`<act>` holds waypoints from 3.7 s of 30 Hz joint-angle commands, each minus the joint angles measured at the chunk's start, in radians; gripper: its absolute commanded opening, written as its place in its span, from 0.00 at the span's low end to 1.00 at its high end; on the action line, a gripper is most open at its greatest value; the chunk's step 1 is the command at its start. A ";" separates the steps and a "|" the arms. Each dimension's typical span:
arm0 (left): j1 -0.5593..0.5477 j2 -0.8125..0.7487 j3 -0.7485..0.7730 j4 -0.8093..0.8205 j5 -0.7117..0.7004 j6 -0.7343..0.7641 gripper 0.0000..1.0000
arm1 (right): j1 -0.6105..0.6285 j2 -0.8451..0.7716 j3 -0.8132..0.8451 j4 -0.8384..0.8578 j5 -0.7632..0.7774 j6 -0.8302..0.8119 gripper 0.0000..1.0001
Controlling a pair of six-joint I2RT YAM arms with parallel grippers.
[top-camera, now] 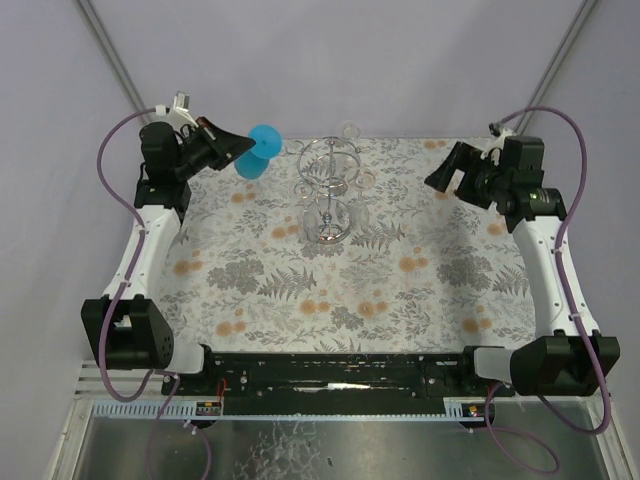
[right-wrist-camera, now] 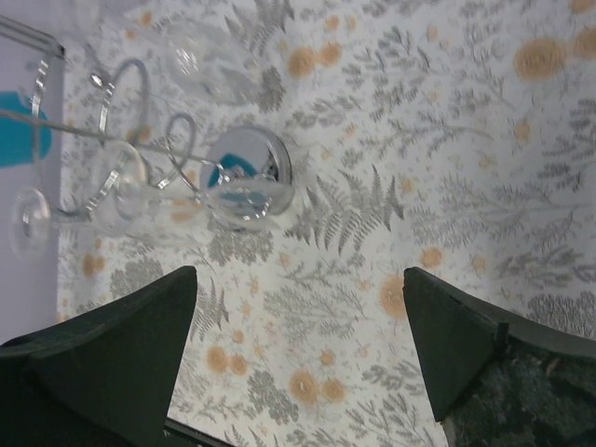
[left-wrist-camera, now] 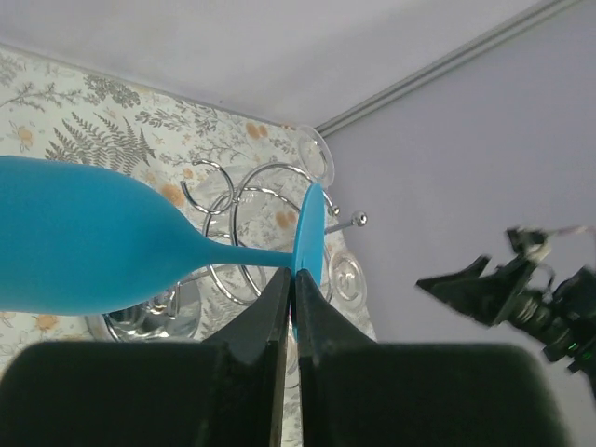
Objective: Take the wine glass off the wine glass rack
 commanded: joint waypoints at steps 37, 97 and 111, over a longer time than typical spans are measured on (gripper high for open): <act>-1.008 -0.004 0.080 -0.220 -0.319 1.812 0.00 | -0.121 0.293 0.715 -0.365 -0.334 0.057 0.99; -1.089 0.011 -0.015 -0.189 -0.310 1.960 0.00 | 0.075 0.206 0.340 -0.301 -0.403 0.072 0.46; -1.075 0.022 0.027 -0.074 -0.432 1.807 1.00 | 0.074 0.245 0.523 -0.390 -0.252 0.030 0.47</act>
